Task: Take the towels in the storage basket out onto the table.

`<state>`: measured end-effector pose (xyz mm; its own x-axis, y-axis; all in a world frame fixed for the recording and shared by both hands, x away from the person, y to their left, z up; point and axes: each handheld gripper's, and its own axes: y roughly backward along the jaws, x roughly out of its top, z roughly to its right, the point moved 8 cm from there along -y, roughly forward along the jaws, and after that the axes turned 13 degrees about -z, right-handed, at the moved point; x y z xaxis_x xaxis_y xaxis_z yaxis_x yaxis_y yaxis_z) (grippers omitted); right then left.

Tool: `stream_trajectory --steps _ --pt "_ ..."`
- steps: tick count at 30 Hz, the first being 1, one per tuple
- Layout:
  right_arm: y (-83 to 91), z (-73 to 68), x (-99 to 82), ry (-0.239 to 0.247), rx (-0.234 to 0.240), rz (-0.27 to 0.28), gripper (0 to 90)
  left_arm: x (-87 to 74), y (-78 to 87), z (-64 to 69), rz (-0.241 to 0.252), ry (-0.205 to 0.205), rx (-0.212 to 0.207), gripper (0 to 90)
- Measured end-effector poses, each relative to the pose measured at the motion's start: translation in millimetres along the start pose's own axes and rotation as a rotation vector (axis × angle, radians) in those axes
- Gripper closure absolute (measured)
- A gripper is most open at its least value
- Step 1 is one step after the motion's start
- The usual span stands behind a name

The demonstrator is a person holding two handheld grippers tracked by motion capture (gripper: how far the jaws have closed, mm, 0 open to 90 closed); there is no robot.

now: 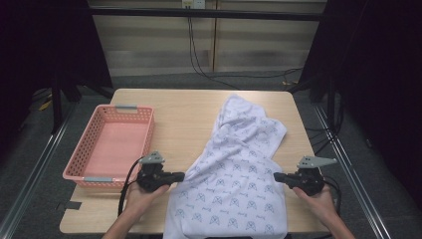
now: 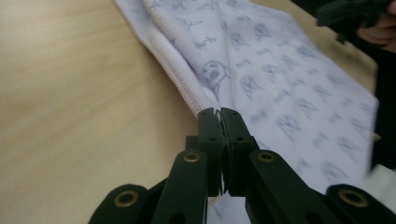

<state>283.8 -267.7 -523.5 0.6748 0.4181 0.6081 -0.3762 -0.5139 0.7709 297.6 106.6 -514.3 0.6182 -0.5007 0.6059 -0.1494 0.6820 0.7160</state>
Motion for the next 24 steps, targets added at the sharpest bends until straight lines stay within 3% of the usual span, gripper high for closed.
stream_trajectory --steps 2,5,6,7,8,9,11,12,14,15,16,17,18,19,22,24 --pt "-0.4 2.4 -2.0 -0.012 -0.002 -0.004 81.1 -8.7 6.3 5.8 -0.002 -0.007 0.004 88.0" --pt "-5.5 10.2 -0.4 -0.042 -0.029 -0.014 66.8 -33.7 21.3 25.9 -0.006 -0.006 -0.046 87.9" --pt "-10.5 13.0 3.4 -0.036 -0.045 -0.019 61.4 -40.8 23.5 30.5 -0.020 -0.022 -0.047 86.7" --pt "-10.5 13.0 3.4 -0.036 -0.045 -0.019 61.4 -45.3 25.2 32.4 -0.028 -0.036 -0.029 86.7" --pt "-18.9 15.3 8.6 -0.031 -0.040 -0.030 59.9 -42.7 26.6 33.9 -0.014 -0.038 -0.043 79.1" --pt "-23.6 16.8 10.8 -0.027 -0.046 -0.042 58.0 -37.8 25.7 31.2 -0.005 -0.033 -0.026 73.6" --pt "-28.6 18.8 12.4 -0.021 -0.055 -0.059 56.5 -32.4 23.4 27.9 -0.013 -0.044 -0.011 71.1" --pt "-37.7 23.9 16.8 -0.020 -0.056 -0.063 54.6 -16.7 15.2 22.1 0.009 -0.065 -0.002 68.6" --pt "-41.1 24.8 18.4 -0.031 -0.041 -0.067 54.5 -10.6 10.1 19.5 0.014 -0.067 -0.009 65.1" --pt "-41.1 24.8 18.4 -0.031 -0.041 -0.067 54.5 -0.7 -0.8 13.2 0.002 -0.068 -0.005 65.1" --pt "-44.5 22.6 16.1 -0.015 -0.031 -0.092 61.4 13.6 -21.4 6.0 -0.032 -0.094 0.008 62.0" --pt "-44.5 22.6 16.1 -0.015 -0.031 -0.092 61.4 13.6 -21.4 6.0 -0.032 -0.094 0.008 61.7" --pt "-45.9 16.7 11.3 0.019 -0.009 -0.107 80.7 25.1 -41.8 -0.2 -0.080 -0.118 0.022 61.3" --pt "-43.8 13.5 9.4 0.024 -0.003 -0.109 84.9 29.6 -49.9 -3.8 -0.088 -0.126 0.035 62.3" --pt "-32.3 7.3 9.1 0.031 0.001 -0.067 87.3 33.3 -61.7 -10.1 -0.114 -0.110 0.034 68.8" --pt "-17.1 0.3 5.5 0.027 0.025 -0.034 87.7 29.2 -67.6 -10.3 -0.146 -0.131 0.044 77.3"
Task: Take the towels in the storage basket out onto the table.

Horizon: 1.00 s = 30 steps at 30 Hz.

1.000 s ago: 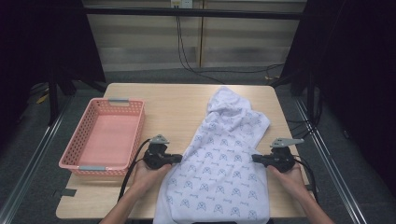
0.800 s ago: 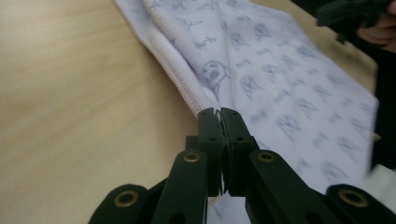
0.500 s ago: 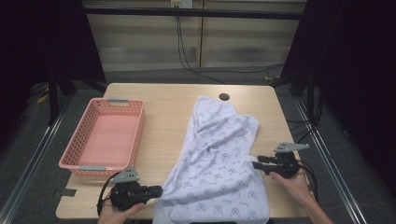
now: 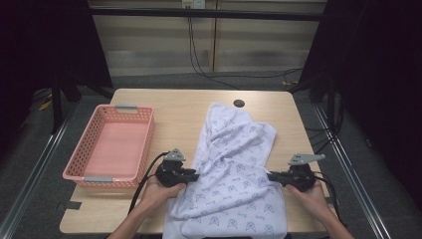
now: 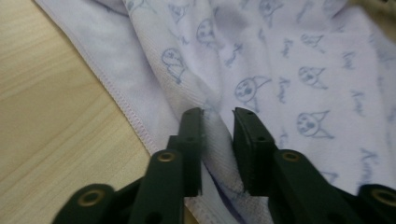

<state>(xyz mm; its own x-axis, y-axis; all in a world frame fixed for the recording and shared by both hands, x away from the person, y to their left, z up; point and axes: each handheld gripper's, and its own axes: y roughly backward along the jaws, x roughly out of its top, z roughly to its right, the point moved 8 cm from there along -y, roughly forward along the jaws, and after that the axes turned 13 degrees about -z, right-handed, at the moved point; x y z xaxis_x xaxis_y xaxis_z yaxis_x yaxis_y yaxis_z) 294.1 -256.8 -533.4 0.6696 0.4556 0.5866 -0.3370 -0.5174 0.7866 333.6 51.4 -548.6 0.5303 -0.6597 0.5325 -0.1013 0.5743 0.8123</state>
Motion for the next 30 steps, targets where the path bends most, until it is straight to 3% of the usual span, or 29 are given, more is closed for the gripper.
stream_trajectory --steps 1,2,5,6,7,8,11,14,15,16,18,19,21,23,26,27,29,30 --pt "14.5 -7.4 -9.2 -0.003 0.014 0.020 87.8 -6.6 -0.7 2.8 -0.027 -0.018 0.026 84.8" --pt "14.5 -7.4 -9.2 -0.003 0.014 0.020 87.8 -6.6 -0.7 2.8 -0.027 -0.018 0.026 86.0" --pt "34.1 -23.8 -34.0 -0.013 0.049 0.020 87.6 -20.9 5.8 12.4 -0.052 -0.018 -0.010 86.9" --pt "34.1 -23.8 -34.0 -0.013 0.049 0.020 87.6 -26.0 8.3 17.9 -0.060 -0.020 -0.023 86.9" --pt "41.1 -35.4 -42.2 -0.009 0.073 0.027 87.5 -32.2 11.3 24.6 -0.075 -0.023 -0.030 86.9" --pt "41.1 -35.4 -42.2 -0.009 0.073 0.027 87.5 -38.8 13.7 32.8 -0.082 -0.023 -0.058 86.9" --pt "54.7 -60.4 -50.0 0.010 0.121 0.033 86.1 -60.9 22.2 59.6 -0.120 -0.030 -0.121 86.4" --pt "58.0 -65.4 -51.0 0.020 0.106 0.031 77.9 -73.8 31.8 75.2 -0.110 -0.046 -0.159 84.1" --pt "59.9 -65.1 -47.3 0.020 0.106 0.048 65.7 -73.2 34.5 74.9 -0.083 -0.034 -0.170 75.6" --pt "60.4 -61.3 -43.0 0.015 0.094 0.063 61.1 -68.4 37.2 67.3 -0.059 -0.022 -0.152 73.4" --pt "60.2 -57.1 -37.2 0.006 0.092 0.081 60.8 -63.7 36.6 61.9 -0.047 -0.013 -0.139 71.7" --pt "54.9 -46.9 -24.2 0.013 0.064 0.087 60.4 -52.4 32.4 52.7 -0.030 -0.017 -0.125 70.5" --pt "49.4 -41.0 -17.1 0.017 0.047 0.081 59.6 -46.1 29.6 47.3 -0.025 -0.014 -0.111 70.4" --pt "34.6 -29.0 -2.2 0.018 0.042 0.069 58.5 -30.0 28.0 38.3 0.016 -0.008 -0.119 67.9" --pt "14.2 -12.2 19.8 0.005 0.044 0.063 57.2 -5.3 30.2 21.3 0.054 0.025 -0.073 69.0" --pt "0.3 -2.7 31.7 0.011 0.024 0.047 55.7 5.1 25.9 13.3 0.075 0.040 -0.061 69.2" --pt "-7.0 1.6 36.5 0.018 0.013 0.028 55.3 8.6 20.7 9.5 0.063 0.045 -0.065 69.2" --pt "-18.6 9.3 45.3 0.002 0.006 0.021 53.6 13.7 11.4 -1.3 0.060 0.065 -0.042 68.9"
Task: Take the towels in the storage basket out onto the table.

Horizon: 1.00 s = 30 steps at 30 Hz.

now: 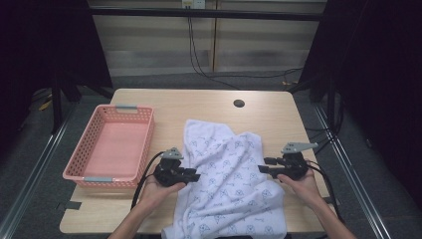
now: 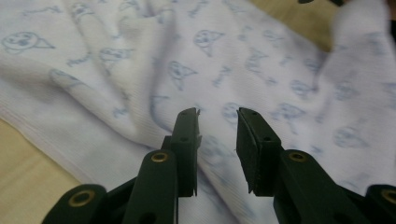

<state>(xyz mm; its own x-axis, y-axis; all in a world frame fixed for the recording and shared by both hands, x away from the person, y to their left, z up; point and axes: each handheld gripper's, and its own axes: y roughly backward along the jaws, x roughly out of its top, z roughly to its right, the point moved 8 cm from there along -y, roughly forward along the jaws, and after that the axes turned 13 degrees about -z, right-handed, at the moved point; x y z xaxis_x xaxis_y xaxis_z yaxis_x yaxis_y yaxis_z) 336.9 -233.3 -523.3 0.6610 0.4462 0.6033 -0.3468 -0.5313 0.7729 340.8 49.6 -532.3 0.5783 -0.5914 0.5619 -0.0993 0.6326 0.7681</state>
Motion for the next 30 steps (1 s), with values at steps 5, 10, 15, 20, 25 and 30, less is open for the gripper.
stream_trajectory --steps 5,10,15,20,25,30 --pt "-24.6 12.9 4.0 0.002 -0.045 -0.050 50.5 -3.6 -12.9 -19.9 -0.038 0.021 0.037 65.8" --pt "-41.4 12.6 -3.1 0.056 -0.096 -0.097 48.0 -6.5 -15.1 -19.2 -0.035 -0.014 0.057 66.4" --pt "-28.3 -8.4 -23.5 0.117 -0.116 -0.125 84.6 -22.4 -9.6 -1.6 -0.070 -0.055 0.070 80.1" --pt "-8.6 -26.8 -51.5 0.094 -0.054 -0.154 85.9 -43.2 -2.3 21.7 -0.098 -0.068 -0.004 81.8" --pt "18.6 -64.3 -91.4 0.128 0.017 -0.236 85.8 -81.1 8.6 66.7 -0.179 -0.119 -0.082 82.7" --pt "30.2 -66.0 -90.0 0.107 0.014 -0.188 71.3 -87.6 15.2 75.5 -0.172 -0.122 -0.122 74.2"
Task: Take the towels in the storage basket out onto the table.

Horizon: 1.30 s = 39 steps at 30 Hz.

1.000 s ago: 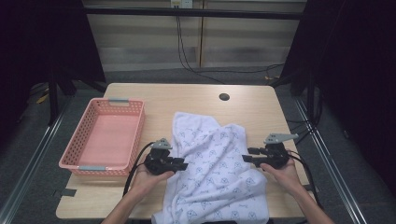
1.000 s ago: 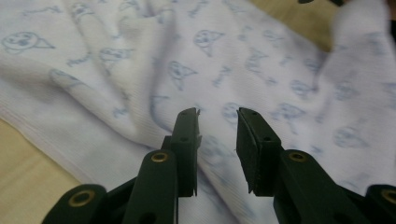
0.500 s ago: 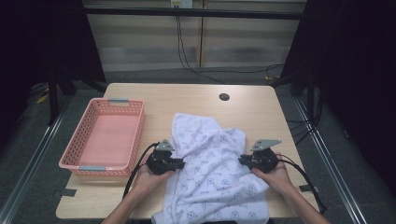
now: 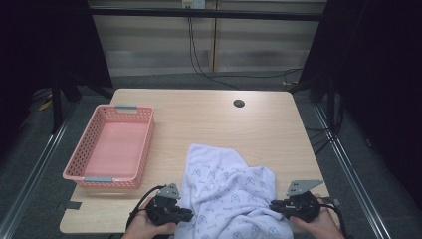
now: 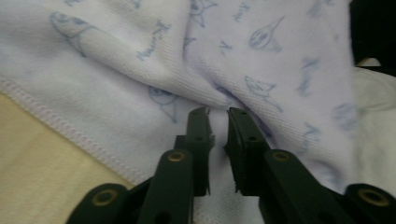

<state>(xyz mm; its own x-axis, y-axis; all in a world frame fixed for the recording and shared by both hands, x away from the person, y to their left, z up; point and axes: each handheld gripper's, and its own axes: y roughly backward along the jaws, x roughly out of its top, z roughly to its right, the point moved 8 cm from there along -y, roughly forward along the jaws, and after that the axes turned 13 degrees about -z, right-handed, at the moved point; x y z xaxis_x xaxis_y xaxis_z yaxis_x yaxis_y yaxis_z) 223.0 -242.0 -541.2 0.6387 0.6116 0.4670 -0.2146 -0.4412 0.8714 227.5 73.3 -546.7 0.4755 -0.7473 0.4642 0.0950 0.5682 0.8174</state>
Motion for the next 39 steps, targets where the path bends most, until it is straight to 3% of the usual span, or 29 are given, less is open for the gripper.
stream_trajectory --steps 1,2,3,6,7,8,9,12,13,14,15,17,20,21,22,24,26,28,30,31,32,33,34,36,37,39 --pt "4.0 7.1 6.7 -0.024 -0.017 0.039 66.4 4.2 2.1 -1.7 0.011 -0.010 0.013 74.2" --pt "10.6 25.1 23.0 -0.053 -0.049 0.101 64.5 18.6 4.7 -10.1 0.054 -0.001 0.021 69.6" --pt "10.6 25.1 23.0 -0.053 -0.049 0.101 64.5 18.6 4.7 -10.1 0.054 -0.001 0.021 69.4" --pt "10.2 59.7 47.7 -0.094 -0.127 0.142 55.4 41.8 5.1 -32.0 0.097 0.022 0.074 68.3" --pt "3.7 77.0 60.6 -0.127 -0.100 0.148 49.1 47.4 3.6 -40.1 0.087 0.024 0.091 66.4" --pt "3.7 77.0 60.6 -0.127 -0.100 0.148 49.1 52.3 0.8 -47.3 0.087 0.029 0.100 66.4" --pt "-8.1 87.7 68.0 -0.151 -0.079 0.134 49.1 57.2 -5.1 -59.5 0.090 0.062 0.112 65.6" --pt "-22.4 89.4 68.7 -0.158 -0.072 0.090 50.3 53.3 -9.5 -64.0 0.059 0.073 0.111 64.7" --pt "-32.9 85.8 66.7 -0.155 -0.049 0.064 70.9 50.8 -8.9 -63.5 0.057 0.065 0.113 64.1" --pt "-32.9 85.8 66.7 -0.155 -0.049 0.064 70.9 48.9 -8.0 -62.6 0.057 0.070 0.114 64.1" --pt "-35.0 81.5 65.5 -0.146 -0.043 0.062 85.1 42.2 -5.0 -58.4 0.029 0.075 0.106 65.1" --pt "-30.8 79.3 66.8 -0.133 -0.036 0.081 86.1 38.2 -4.2 -53.7 0.027 0.077 0.085 65.3" --pt "-4.1 69.3 75.9 -0.109 -0.045 0.182 86.6 23.7 -0.1 -41.9 0.024 0.086 0.073 65.7" --pt "14.8 55.6 81.5 -0.083 -0.043 0.244 86.6 17.0 2.6 -37.7 0.026 0.090 0.103 64.8" --pt "14.8 55.6 81.5 -0.083 -0.043 0.244 86.6 17.0 2.6 -37.7 0.026 0.090 0.103 64.0" --pt "28.0 34.0 84.2 -0.046 -0.006 0.292 86.5 14.0 4.5 -36.1 0.029 0.099 0.100 63.7" --pt "31.7 8.2 80.8 0.005 0.048 0.301 86.5 15.3 6.3 -38.4 0.045 0.108 0.103 62.1" --pt "24.0 -16.5 70.1 0.037 0.110 0.265 86.4 18.7 8.9 -43.5 0.069 0.123 0.120 60.9" --pt "7.6 -34.3 53.5 0.067 0.125 0.187 86.2 24.0 13.3 -49.2 0.101 0.143 0.131 59.9" --pt "-9.9 -43.5 36.3 0.077 0.144 0.107 85.5 27.4 15.4 -52.1 0.119 0.147 0.139 59.8" --pt "-17.8 -43.5 28.9 0.080 0.129 0.068 85.2 34.1 17.8 -58.7 0.137 0.149 0.158 59.7" --pt "-17.8 -43.5 28.9 0.080 0.129 0.068 85.2 34.1 17.8 -58.7 0.137 0.149 0.158 59.7" --pt "-23.8 -43.1 23.7 0.075 0.133 0.034 84.3 36.3 17.0 -62.0 0.129 0.151 0.157 59.7" --pt "-25.5 -45.7 22.2 0.075 0.160 0.019 80.3 41.2 14.9 -69.2 0.130 0.161 0.181 59.1" --pt "-24.2 -44.7 24.1 0.073 0.156 0.033 73.6 42.1 13.1 -72.0 0.120 0.169 0.177 59.1" --pt "-22.4 -44.3 25.1 0.068 0.161 0.039 68.9 37.5 11.0 -79.5 0.079 0.179 0.250 59.5"
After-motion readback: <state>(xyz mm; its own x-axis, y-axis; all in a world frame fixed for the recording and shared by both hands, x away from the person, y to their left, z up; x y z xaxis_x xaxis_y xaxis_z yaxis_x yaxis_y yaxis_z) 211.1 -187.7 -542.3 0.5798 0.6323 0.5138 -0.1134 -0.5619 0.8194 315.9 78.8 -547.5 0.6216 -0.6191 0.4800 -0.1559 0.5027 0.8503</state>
